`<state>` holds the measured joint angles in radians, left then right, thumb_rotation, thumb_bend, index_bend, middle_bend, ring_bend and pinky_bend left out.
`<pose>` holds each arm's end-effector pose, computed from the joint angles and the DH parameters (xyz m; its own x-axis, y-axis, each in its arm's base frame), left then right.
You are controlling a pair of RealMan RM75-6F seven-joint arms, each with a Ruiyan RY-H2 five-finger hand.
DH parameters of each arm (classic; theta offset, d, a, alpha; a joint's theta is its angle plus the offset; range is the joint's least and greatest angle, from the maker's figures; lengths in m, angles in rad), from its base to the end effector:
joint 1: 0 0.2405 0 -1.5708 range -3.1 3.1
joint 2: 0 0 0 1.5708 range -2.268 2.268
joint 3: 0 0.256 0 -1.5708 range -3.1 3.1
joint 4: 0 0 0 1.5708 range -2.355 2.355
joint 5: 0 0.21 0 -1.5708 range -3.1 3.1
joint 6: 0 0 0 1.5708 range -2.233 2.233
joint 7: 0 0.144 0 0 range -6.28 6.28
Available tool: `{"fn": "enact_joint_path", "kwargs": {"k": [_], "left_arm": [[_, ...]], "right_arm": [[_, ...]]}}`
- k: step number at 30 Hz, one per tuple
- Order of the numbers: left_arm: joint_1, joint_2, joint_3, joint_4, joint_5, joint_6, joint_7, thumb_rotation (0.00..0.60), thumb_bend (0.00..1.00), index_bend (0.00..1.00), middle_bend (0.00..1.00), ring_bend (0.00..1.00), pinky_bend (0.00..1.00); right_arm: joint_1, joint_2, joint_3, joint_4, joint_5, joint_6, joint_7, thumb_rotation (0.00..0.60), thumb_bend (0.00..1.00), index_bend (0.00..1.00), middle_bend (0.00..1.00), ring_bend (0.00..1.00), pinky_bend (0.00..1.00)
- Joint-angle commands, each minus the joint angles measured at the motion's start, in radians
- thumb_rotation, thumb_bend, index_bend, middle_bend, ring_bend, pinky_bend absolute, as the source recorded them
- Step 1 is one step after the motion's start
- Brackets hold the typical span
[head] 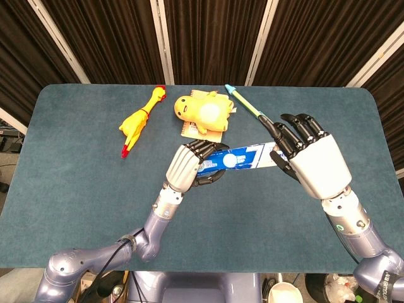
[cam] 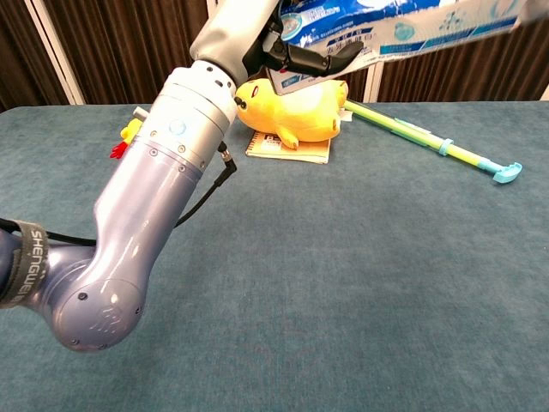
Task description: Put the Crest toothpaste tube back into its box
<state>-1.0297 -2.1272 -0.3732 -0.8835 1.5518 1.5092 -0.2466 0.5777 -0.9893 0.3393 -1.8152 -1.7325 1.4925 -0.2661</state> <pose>0.0216 0.3424 -0.0571 -0.2872 -0.0623 0.9559 0.6601 -0.7360 0.1503 -0.0841 -0.2974 0.2140 0.2950 0.5530 0.7792 -0.5653 -0.5564 0.6089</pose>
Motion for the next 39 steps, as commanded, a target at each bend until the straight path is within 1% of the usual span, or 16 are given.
{"fn": "enact_joint_path", "kwargs": {"k": [1,10,16,21,25,28,31,32,36,39], "left_arm": [[-0.001,0.000,0.001,0.000,0.002,0.004,-0.001,0.600,0.44,0.31,0.47,0.46,0.53],[0.009,0.006,0.010,-0.002,0.020,0.049,-0.044,0.600,0.46,0.30,0.47,0.45,0.53],[0.054,0.028,0.032,-0.040,0.049,0.134,-0.088,0.600,0.46,0.30,0.47,0.45,0.53],[0.128,0.089,0.064,-0.104,0.076,0.225,-0.126,0.600,0.46,0.30,0.47,0.45,0.53],[0.197,0.170,0.083,-0.194,0.100,0.305,-0.152,0.600,0.46,0.30,0.46,0.45,0.53],[0.234,0.217,0.080,-0.258,0.105,0.348,-0.163,0.600,0.46,0.30,0.46,0.45,0.53],[0.263,0.255,0.074,-0.309,0.110,0.383,-0.174,0.600,0.46,0.30,0.46,0.45,0.53],[0.275,0.268,0.067,-0.335,0.105,0.395,-0.186,0.600,0.46,0.29,0.46,0.44,0.53],[0.295,0.294,0.058,-0.379,0.093,0.398,-0.199,0.600,0.46,0.27,0.43,0.41,0.51],[0.303,0.304,0.064,-0.389,0.092,0.386,-0.196,0.600,0.46,0.26,0.41,0.39,0.49]], "right_arm": [[-0.001,0.000,-0.001,0.015,-0.011,0.010,0.017,0.600,0.27,0.00,0.43,0.30,0.37],[-0.011,0.003,-0.003,0.019,0.001,0.013,0.010,0.600,0.27,0.00,0.43,0.30,0.37],[-0.025,0.002,-0.002,0.041,0.032,0.017,0.003,0.600,0.27,0.00,0.43,0.30,0.37],[-0.040,-0.001,-0.003,0.073,0.069,0.019,0.007,0.600,0.27,0.00,0.43,0.30,0.37],[-0.049,-0.007,0.007,0.087,0.118,0.019,0.020,0.600,0.27,0.00,0.43,0.30,0.37],[-0.052,-0.010,0.012,0.084,0.142,0.017,0.024,0.600,0.27,0.00,0.43,0.30,0.37],[-0.050,-0.003,0.013,0.087,0.143,0.011,0.014,0.600,0.27,0.00,0.43,0.30,0.37],[-0.041,-0.015,0.008,0.077,0.136,-0.001,-0.005,0.600,0.27,0.00,0.43,0.30,0.37],[-0.033,-0.030,0.004,0.074,0.142,-0.015,-0.035,0.600,0.27,0.00,0.43,0.30,0.37],[-0.031,-0.039,-0.002,0.071,0.132,-0.014,-0.045,0.600,0.27,0.00,0.43,0.30,0.37]]}}
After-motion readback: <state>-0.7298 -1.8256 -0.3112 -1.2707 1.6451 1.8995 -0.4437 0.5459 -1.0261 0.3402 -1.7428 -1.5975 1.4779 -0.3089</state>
